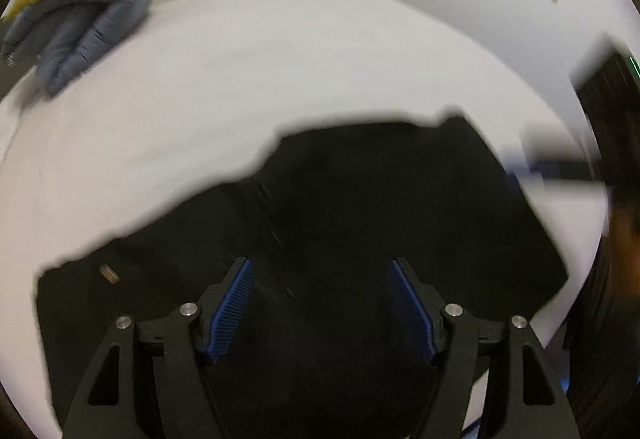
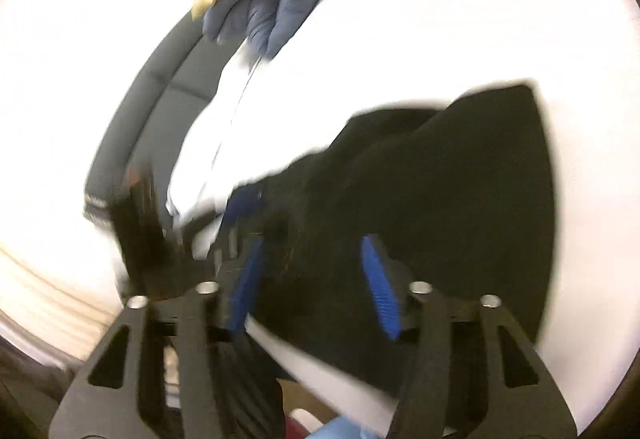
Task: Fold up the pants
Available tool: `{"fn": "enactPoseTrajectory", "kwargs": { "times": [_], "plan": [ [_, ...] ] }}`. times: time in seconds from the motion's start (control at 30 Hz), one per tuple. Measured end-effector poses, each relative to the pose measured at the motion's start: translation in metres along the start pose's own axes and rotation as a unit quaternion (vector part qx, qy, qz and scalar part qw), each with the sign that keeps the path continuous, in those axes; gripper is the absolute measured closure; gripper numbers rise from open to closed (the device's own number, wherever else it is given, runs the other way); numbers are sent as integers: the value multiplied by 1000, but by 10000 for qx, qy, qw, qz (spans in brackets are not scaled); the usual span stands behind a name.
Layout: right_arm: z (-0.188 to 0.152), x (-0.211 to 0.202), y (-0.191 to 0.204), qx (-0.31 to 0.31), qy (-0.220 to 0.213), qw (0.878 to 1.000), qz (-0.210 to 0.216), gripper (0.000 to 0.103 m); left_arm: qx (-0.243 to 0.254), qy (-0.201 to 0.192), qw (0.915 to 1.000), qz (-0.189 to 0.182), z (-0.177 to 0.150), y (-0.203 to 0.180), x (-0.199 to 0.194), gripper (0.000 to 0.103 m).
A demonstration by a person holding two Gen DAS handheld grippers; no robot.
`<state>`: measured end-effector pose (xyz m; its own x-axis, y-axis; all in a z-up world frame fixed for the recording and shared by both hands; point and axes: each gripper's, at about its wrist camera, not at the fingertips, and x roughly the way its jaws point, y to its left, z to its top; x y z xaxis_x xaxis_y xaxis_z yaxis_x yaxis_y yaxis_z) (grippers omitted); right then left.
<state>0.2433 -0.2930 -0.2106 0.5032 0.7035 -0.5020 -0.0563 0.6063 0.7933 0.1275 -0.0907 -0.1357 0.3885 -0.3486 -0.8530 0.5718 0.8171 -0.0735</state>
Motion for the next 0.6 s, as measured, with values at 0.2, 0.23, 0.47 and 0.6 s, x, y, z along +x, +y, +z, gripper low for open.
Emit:
{"fn": "enactPoseTrajectory", "kwargs": {
  "times": [0.2, 0.23, 0.47, 0.6],
  "plan": [
    [49, 12, -78, 750, 251, 9967, 162, 66, -420, 108, 9990, -92, -41, 1, 21, 32],
    [44, 25, -89, 842, 342, 9957, 193, 67, -497, 112, 9986, -149, -42, 2, 21, 32],
    [-14, 20, -97, 819, 461, 9945, 455, 73, -503, 162, 9985, -137, -42, -1, 28, 32],
    [-69, 9, -81, 722, 623, 9938, 566, 73, -520, 133, 9984, -166, -45, 11, 29, 32]
  ]
}}
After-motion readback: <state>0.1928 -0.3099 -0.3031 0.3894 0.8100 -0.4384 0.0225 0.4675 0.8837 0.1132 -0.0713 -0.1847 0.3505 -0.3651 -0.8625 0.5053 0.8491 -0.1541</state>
